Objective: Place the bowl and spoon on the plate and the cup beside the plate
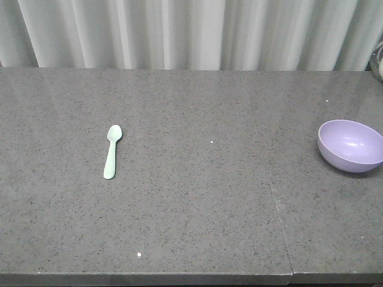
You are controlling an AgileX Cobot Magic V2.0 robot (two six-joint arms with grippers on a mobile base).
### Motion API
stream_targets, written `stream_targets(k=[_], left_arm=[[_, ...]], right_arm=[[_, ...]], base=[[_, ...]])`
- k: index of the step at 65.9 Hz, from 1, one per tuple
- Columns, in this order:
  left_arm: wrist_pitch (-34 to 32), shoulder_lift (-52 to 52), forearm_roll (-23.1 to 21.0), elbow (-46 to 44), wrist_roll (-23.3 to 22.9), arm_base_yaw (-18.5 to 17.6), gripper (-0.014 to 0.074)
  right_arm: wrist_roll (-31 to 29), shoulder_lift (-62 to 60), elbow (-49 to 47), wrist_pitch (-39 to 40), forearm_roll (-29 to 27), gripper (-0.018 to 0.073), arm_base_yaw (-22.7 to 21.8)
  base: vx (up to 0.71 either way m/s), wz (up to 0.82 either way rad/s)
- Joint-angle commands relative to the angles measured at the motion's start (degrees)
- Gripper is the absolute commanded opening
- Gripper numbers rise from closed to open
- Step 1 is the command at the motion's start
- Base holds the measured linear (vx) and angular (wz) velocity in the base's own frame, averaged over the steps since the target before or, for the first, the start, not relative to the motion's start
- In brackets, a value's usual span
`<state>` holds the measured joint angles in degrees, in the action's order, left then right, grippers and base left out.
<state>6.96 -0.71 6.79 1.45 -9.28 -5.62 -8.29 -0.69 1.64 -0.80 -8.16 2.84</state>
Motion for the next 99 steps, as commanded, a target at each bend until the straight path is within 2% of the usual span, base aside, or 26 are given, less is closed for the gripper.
stream_targets(k=[1, 99], left_arm=[[-4.4, -0.9, -0.1, 1.7, -0.5, 0.0, -0.0006], [-4.4, -0.9, -0.1, 1.7, -0.5, 0.0, -0.0006]], right_arm=[[-0.6, -0.3, 0.0, 4.4, 0.2, -0.0002, -0.2], [-0.6, -0.3, 0.0, 4.4, 0.2, -0.0002, -0.2]], base=[[0.0, -0.01], [0.0, 0.0]])
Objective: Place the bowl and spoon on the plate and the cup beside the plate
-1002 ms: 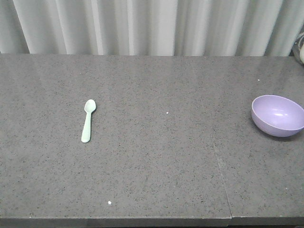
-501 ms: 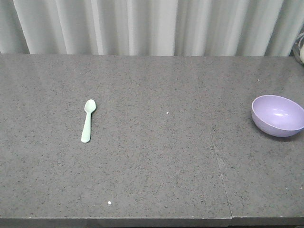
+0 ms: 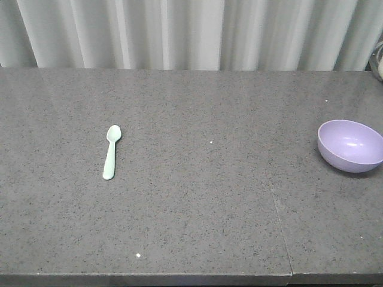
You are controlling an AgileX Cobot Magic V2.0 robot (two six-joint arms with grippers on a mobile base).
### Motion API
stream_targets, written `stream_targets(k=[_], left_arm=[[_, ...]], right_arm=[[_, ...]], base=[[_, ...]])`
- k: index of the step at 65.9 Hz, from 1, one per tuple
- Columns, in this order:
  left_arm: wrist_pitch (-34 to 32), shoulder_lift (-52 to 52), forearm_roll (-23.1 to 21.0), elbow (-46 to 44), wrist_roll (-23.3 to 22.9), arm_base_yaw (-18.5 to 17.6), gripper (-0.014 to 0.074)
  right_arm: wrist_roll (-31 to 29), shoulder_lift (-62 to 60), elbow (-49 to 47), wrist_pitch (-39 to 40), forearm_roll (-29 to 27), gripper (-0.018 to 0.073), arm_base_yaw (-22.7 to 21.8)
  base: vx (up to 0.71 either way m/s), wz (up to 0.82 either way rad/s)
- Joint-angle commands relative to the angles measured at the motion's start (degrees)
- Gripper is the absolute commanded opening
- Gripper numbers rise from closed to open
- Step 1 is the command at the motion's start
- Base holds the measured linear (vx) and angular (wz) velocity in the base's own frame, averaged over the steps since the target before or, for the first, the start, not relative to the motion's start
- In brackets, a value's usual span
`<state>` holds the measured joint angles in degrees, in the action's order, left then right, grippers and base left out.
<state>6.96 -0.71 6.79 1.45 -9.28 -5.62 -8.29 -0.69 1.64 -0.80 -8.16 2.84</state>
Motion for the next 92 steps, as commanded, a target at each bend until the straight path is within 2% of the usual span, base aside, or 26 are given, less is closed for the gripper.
stream_targets(k=[1, 51, 57, 64, 72, 83, 92], left_arm=[[-4.4, -0.9, -0.1, 1.7, -0.5, 0.0, -0.0006], [-5.0, -0.9, -0.5, 1.7, -0.7, 0.0, -0.0006], [-7.6, -0.9, -3.7, 1.6, -3.5, 0.0, -0.0006], [-10.2, -0.9, -5.9, 1.2, -5.6, 0.0, -0.0006], [-14.8, -0.9, -7.1, 1.2, -5.5, 0.0, -0.0006], [-21.4, -0.9, -6.8, 1.2, -5.5, 0.0, -0.0006], [-25.8, -0.9, -7.1, 1.2, -5.5, 0.0, -0.0006]], right_arm=[[-0.6, -0.3, 0.0, 4.4, 0.2, -0.0002, -0.2], [-0.2, -0.3, 0.0, 4.7, -0.2, -0.0002, -0.2], [5.0, -0.3, 0.0, 5.9, -5.8, -0.0002, -0.2], [13.1, -0.3, 0.0, 7.6, -15.0, -0.0002, -0.2], [15.6, -0.3, 0.0, 7.8, -22.5, -0.0002, -0.2], [15.6, -0.3, 0.0, 8.9, -26.8, -0.0002, -0.2], [15.6, -0.3, 0.0, 8.9, -27.0, -0.0002, -0.2]], base=[[0.0, 0.0], [0.0, 0.0], [0.0, 0.0], [0.0, 0.0], [0.0, 0.0], [0.0, 0.0], [0.0, 0.0]])
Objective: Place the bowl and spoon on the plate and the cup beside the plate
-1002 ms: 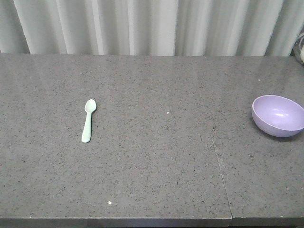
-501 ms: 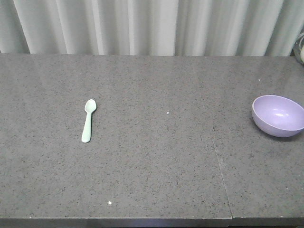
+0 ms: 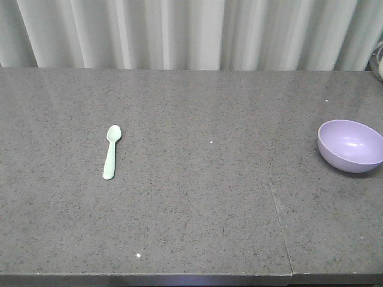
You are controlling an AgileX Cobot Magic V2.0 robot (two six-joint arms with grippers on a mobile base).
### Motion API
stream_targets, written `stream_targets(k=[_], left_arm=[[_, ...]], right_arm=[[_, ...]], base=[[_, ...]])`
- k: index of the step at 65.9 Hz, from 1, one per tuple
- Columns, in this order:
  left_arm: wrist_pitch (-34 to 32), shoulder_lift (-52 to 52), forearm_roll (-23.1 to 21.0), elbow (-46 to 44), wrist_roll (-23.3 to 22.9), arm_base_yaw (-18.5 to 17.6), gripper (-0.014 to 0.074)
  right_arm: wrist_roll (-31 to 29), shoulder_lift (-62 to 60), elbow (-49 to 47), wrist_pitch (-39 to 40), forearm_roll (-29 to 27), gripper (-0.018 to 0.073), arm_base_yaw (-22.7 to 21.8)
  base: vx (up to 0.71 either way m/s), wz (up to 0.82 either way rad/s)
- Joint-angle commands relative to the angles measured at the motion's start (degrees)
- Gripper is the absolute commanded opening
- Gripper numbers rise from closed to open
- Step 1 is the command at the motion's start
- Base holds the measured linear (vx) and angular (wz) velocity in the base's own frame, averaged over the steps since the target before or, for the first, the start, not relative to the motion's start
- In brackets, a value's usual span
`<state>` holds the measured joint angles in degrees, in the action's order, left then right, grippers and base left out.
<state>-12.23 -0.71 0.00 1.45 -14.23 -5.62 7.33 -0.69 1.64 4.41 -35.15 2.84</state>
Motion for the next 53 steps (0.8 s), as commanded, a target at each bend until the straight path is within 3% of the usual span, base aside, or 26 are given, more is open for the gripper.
stream_targets(k=[1, 8, 17, 25, 35, 47, 53], left_arm=[[-6.8, -0.9, -0.3, 1.2, -0.7, 0.0, -0.0006], [-10.0, -0.9, -0.3, 1.2, -4.2, 0.0, -0.0006], [-16.9, -0.9, 0.0, 1.0, -13.5, 0.0, -0.0006], [-17.2, -0.9, 6.2, -3.4, -16.9, 0.0, -0.0006], [-6.4, -0.8, 14.7, -14.5, -16.9, 0.0, -0.0006], [17.5, -0.3, 15.3, -27.1, -16.9, 0.0, -0.0005], [24.4, 0.7, 15.1, -30.9, -16.9, 0.0, 0.0002]], right_arm=[[0.0, -0.3, 0.0, 3.7, 0.0, -0.0002, -0.2], [-0.1, -0.3, -0.7, 4.3, 0.1, -0.0002, -0.2], [-4.0, 0.1, -8.2, 3.9, 5.5, -0.0002, -0.2], [-7.3, 4.9, -20.2, -2.5, 9.9, -0.0002, -0.2], [-15.9, 16.2, -35.8, -15.6, 16.6, -0.0001, -0.2], [-20.9, 28.1, -46.4, -19.3, 16.9, 0.0047, -0.2], [-21.2, 30.4, -46.8, -18.1, 15.8, 0.0127, -0.2]], base=[[0.0, 0.0], [0.0, 0.0], [0.0, 0.0], [0.0, 0.0], [0.0, 0.0], [0.0, 0.0], [0.0, 0.0]])
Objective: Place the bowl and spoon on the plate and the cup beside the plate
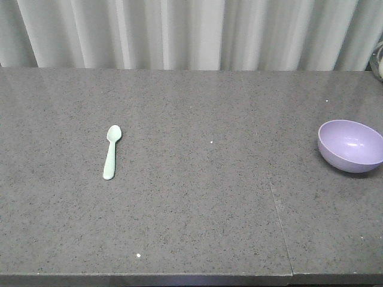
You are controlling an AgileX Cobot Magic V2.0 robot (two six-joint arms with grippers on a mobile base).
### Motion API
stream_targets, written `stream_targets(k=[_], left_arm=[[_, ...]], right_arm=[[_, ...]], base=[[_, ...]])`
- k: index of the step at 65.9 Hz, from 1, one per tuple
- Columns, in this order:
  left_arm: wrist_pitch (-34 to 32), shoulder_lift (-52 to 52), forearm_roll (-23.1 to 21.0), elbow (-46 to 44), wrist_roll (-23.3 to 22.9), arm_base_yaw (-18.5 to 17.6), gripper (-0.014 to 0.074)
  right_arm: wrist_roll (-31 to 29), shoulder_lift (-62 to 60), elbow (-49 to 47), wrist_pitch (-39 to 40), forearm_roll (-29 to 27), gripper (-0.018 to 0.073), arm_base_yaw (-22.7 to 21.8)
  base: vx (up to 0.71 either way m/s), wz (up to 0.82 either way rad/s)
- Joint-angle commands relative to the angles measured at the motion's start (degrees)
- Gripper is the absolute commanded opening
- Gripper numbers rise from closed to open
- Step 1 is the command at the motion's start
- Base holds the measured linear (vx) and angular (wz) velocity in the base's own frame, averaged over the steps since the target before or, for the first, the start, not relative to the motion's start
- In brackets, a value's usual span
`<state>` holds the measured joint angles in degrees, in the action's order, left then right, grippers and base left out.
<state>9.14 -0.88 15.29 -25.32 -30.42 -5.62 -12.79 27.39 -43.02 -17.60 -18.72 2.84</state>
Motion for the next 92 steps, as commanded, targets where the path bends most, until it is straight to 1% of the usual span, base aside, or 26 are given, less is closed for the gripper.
stream_targets(k=[1, 6, 10, 14, 19, 22, 24, 28, 31, 35, 37, 39, 42, 47, 49, 51, 56, 58, 66, 70, 75, 83, 92], left_arm=[[3.7, 1.0, -0.2, -4.6, -0.7, 0.0, 0.0006], [5.2, 1.5, -1.6, -5.9, -0.7, 0.0, 0.0027], [5.3, 2.1, -3.4, -6.2, -0.7, 0.0, 0.0063], [5.3, 2.7, -6.1, -6.2, 0.1, -0.2, 0.0105], [5.3, 4.5, -10.1, -6.5, 1.9, -0.2, 0.0169], [5.8, 6.3, -12.6, -7.2, 4.1, -0.2, 0.0218], [6.7, 8.4, -15.3, -8.3, 6.0, -0.2, 0.0252], [8.7, 12.6, -19.4, -11.2, 10.7, -0.2, 0.0316], [10.7, 15.9, -22.5, -13.7, 14.8, -0.2, 0.0353], [11.3, 20.7, -26.1, -16.9, 17.7, -0.2, 0.0389], [10.8, 23.1, -28.0, -18.3, 17.9, -0.2, 0.04], [9.6, 24.5, -28.9, -19.0, 17.9, -0.2, 0.04], [5.4, 26.8, -30.2, -19.4, 17.6, -0.2, 0.0398], [-1.7, 29.5, -35.0, -19.4, 17.2, -0.2, 0.0397], [-3.3, 30.3, -36.2, -19.4, 17.5, -0.2, 0.0397], [-4.0, 31.4, -36.7, -19.8, 18.0, -0.2, 0.0397], [-0.4, 35.2, -36.5, -22.5, 20.8, -0.2, 0.0397], [2.4, 37.4, -36.5, -24.3, 22.6, -0.2, 0.0397], [17.0, 47.4, -37.2, -35.0, 31.1, -0.2, 0.0397], [21.5, 52.1, -38.0, -40.5, 34.7, -0.2, 0.0397], [24.9, 58.0, -38.0, -47.0, 38.7, -0.2, 0.0397], [29.2, 66.5, -38.0, -54.5, 40.7, -0.2, 0.0397], [32.8, 75.9, -38.0, -59.0, 40.8, -0.3, 0.0397]], right_arm=[[-1.1, 2.5, -2.1, 3.8, -0.8, 0.0149, -0.2], [-1.2, 2.6, -2.1, 4.0, -2.1, 0.0256, -0.2], [-1.2, 2.6, -2.1, 5.0, -2.4, 0.0355, -0.2], [-1.2, 2.6, -2.1, 6.5, -2.5, 0.0449, -0.2], [-1.2, 2.6, -2.1, 7.7, -2.5, 0.0518, -0.2], [-1.3, 2.6, -2.1, 7.7, -2.5, 0.0536, -0.2], [-1.3, 2.6, -2.1, 7.5, -2.5, 0.054, -0.2], [-1.3, 2.6, -2.1, 7.5, -2.5, 0.0538, -0.2], [-1.3, 2.6, -2.1, 7.5, -2.6, 0.0538, -0.2], [-1.3, 2.6, -2.1, 7.5, -2.6, 0.0538, -0.2], [-1.3, 2.6, -2.1, 7.5, -2.6, 0.0538, -0.2], [-1.3, 2.6, -2.1, 7.5, -2.6, 0.0538, -0.2], [-1.3, 2.6, -2.1, 7.5, -2.6, 0.0538, -0.2], [-1.3, 2.6, -2.1, 7.4, -2.7, 0.0538, -0.2], [-1.3, 2.6, -2.1, 7.4, -2.7, 0.0538, -0.2], [-1.3, 2.6, -2.1, 7.2, -2.7, 0.0538, -0.2], [-1.3, 2.6, -2.1, 6.5, -2.7, 0.0538, -0.2], [-1.3, 2.6, -2.1, 6.1, -2.7, 0.0538, -0.2], [-1.3, 2.6, -2.1, 5.3, -2.7, 0.0538, -0.2], [-1.3, 2.6, -2.1, 5.1, -2.7, 0.0538, -0.2], [-1.3, 2.6, -2.1, 4.9, -2.7, 0.0538, -0.2], [-1.3, 2.6, -2.1, 4.4, -2.7, 0.0538, -0.2], [-1.3, 2.6, -2.1, 3.8, -2.7, 0.0538, -0.2]], base=[[0.0, 0.0], [0.0, 0.0], [0.0, 0.0], [0.0, 0.0], [0.0, 0.0], [0.0, 0.0], [0.0, 0.0], [0.0, 0.0], [0.0, 0.0], [0.0, 0.0], [0.0, 0.0], [0.0, 0.0], [0.0, 0.0], [0.0, 0.0], [0.0, 0.0], [0.0, 0.0], [0.0, 0.0], [0.0, 0.0], [0.0, 0.0], [0.0, 0.0], [0.0, 0.0], [0.0, 0.0], [0.0, 0.0]])
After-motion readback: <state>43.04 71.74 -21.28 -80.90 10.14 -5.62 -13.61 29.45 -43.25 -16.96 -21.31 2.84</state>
